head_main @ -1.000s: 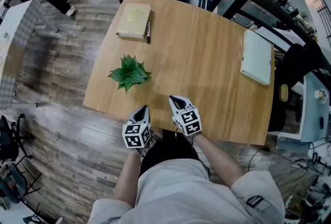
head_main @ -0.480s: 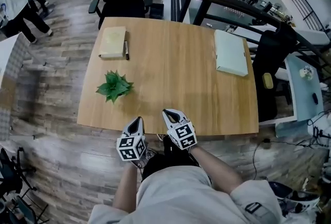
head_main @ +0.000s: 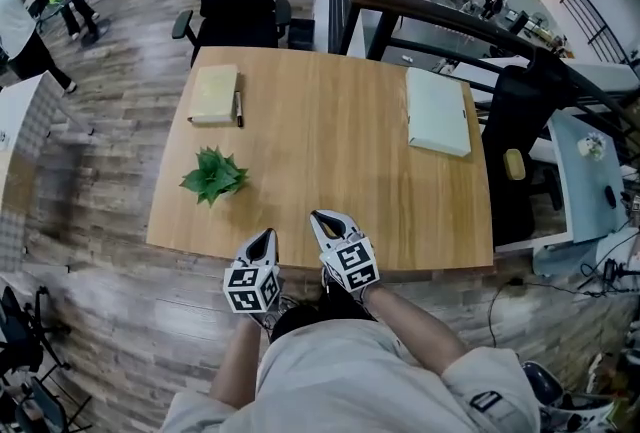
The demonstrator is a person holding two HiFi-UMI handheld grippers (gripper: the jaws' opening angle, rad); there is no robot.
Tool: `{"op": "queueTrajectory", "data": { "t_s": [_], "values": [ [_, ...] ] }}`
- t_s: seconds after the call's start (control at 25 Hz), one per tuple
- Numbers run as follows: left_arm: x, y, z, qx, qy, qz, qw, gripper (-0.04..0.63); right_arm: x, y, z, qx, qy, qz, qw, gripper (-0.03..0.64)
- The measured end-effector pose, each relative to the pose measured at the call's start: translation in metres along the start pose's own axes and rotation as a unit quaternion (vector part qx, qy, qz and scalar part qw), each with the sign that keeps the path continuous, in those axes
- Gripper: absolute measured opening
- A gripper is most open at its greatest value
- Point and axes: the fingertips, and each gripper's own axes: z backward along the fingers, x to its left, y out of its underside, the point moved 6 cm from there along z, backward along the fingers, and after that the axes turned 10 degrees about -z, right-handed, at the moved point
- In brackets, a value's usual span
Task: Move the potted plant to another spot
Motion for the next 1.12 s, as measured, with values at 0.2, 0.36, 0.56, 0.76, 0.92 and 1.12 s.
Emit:
{"op": "queueTrajectory", "data": {
  "t_s": [0.2,0.36,0.56,0.76,0.92,1.12],
  "values": [
    [-0.01,-0.014,-0.005,-0.02,-0.014,0.001,0.9997,0.012,-0.014,-0.014,0.004,-0.011,-0.013,0.008,1.0,0.003],
    [-0.015,-0.03,-0.009,-0.035,-0.024,-0.008,0.9991,0.011,-0.023,-0.03,0.008,-0.028,-0.017,0.015,0.999,0.003],
    [-0.021,-0.056,-0.003,-0.065,-0.041,-0.028,0.9967,0.012,-0.026,-0.054,0.016,-0.057,-0.025,0.02,0.998,0.003],
    [-0.028,-0.085,0.008,-0.097,-0.061,-0.066,0.9912,0.012,-0.026,-0.085,0.025,-0.091,-0.035,0.029,0.995,0.003],
    [-0.032,-0.11,0.018,-0.13,-0.077,-0.091,0.9844,0.011,-0.026,-0.112,0.031,-0.119,-0.04,0.048,0.991,0.003],
    [-0.038,-0.141,0.028,-0.165,-0.086,-0.109,0.9765,0.011,-0.023,-0.144,0.042,-0.153,-0.047,0.061,0.985,0.003]
  ]
}}
